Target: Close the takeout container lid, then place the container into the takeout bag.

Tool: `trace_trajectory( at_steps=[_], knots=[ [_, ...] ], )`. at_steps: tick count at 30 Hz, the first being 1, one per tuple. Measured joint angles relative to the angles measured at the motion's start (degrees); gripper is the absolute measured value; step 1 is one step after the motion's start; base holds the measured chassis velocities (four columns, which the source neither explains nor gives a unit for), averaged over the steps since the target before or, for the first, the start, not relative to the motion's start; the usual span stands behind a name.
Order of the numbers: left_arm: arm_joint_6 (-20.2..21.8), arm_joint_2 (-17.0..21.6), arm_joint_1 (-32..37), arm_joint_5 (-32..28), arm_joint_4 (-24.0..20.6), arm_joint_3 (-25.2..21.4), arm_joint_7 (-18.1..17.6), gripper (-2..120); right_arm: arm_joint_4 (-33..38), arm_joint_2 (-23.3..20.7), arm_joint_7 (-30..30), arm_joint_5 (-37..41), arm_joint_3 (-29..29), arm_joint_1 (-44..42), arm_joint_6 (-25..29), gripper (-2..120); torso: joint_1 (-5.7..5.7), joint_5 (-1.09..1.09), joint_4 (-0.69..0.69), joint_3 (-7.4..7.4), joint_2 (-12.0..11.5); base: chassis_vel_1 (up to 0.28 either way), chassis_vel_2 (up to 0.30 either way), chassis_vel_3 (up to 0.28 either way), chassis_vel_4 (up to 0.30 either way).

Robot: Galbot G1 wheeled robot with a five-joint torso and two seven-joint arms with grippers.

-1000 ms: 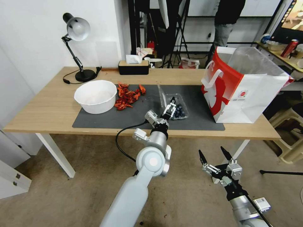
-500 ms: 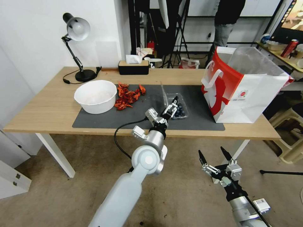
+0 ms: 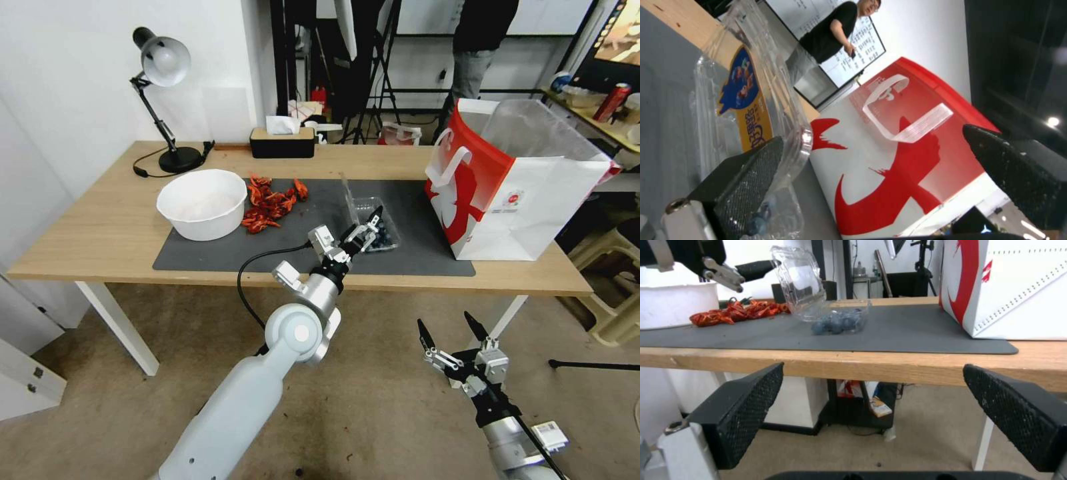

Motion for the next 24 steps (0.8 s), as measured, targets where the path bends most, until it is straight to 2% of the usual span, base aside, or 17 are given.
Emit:
trace_trajectory(
  at_steps=[11, 24],
  knots=[
    [2.3, 2.08, -3.3, -0.3, 2.73, 1.28, 2.85, 100, -0.77, -0.07, 0.02, 0.07, 0.1, 0.27, 0.35, 100, 0.0, 0.0, 0.01, 0.0, 0.0, 0.0, 0.0, 0.0, 0.0],
    [4.34, 2.4, -7.76, -0.83, 6.09, 2.94, 5.46, 100, -1.25, 0.06, 0.09, 0.08, -0.13, 0.87, 0.46, 100, 0.01, 0.01, 0.01, 0.01, 0.0, 0.0, 0.0, 0.0, 0.0]
  ],
)
